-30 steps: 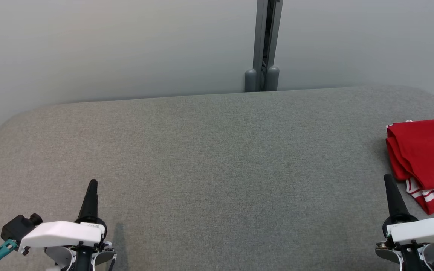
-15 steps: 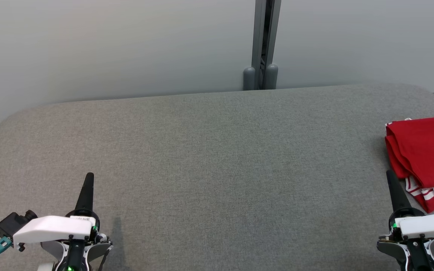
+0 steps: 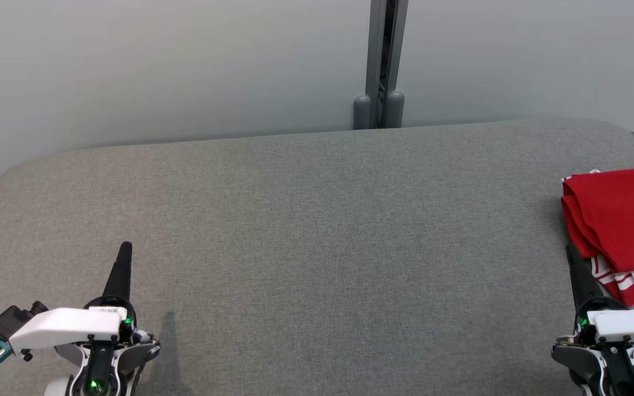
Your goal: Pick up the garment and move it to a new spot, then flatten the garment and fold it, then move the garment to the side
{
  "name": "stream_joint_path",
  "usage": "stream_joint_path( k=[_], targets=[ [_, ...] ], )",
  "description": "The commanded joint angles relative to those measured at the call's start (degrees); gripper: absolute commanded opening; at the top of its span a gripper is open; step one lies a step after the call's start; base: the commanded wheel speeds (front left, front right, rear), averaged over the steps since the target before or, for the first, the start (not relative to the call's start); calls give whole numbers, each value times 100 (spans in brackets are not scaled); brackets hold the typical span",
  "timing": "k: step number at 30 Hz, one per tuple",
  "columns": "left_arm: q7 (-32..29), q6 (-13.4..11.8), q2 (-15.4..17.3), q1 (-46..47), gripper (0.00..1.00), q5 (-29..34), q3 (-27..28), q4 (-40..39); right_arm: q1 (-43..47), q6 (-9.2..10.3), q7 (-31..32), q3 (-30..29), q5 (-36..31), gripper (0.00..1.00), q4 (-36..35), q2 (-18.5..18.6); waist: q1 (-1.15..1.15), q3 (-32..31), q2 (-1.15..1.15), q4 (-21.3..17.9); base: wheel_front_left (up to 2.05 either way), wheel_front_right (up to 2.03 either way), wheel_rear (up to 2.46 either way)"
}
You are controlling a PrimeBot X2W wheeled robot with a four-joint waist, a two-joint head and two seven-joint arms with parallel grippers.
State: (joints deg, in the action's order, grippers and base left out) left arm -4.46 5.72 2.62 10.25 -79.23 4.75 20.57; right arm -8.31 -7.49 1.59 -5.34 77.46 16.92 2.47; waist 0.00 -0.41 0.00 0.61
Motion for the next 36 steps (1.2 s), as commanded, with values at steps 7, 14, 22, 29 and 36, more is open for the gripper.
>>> stream_joint_path(
  k=[7, 14, 22, 29, 36],
  targets=[
    [-112, 81, 36, 211, 0, -369, 98, 10, -134, -1, 112, -70, 438, 0, 31, 55, 0, 22, 0, -15, 0, 0, 0],
    [-204, 114, 38, 266, 0, -627, 149, 37, -179, 0, 190, -95, 753, 0, 74, 59, 0, 41, 0, -28, 0, 0, 0],
    [-279, 149, 38, 321, 0, -893, 198, 66, -214, 0, 265, -122, 1048, 0, 116, 61, 0, 61, 0, -41, 0, 0, 0],
    [-365, 189, 40, 369, 0, -1124, 247, 91, -263, 0, 320, -150, 1320, 0, 152, 64, 0, 80, 0, -55, 0, 0, 0],
    [-395, 195, 41, 388, 0, -1233, 268, 103, -274, 0, 357, -163, 1462, 0, 164, 65, 0, 92, 0, -62, 0, 0, 0]
  ],
)
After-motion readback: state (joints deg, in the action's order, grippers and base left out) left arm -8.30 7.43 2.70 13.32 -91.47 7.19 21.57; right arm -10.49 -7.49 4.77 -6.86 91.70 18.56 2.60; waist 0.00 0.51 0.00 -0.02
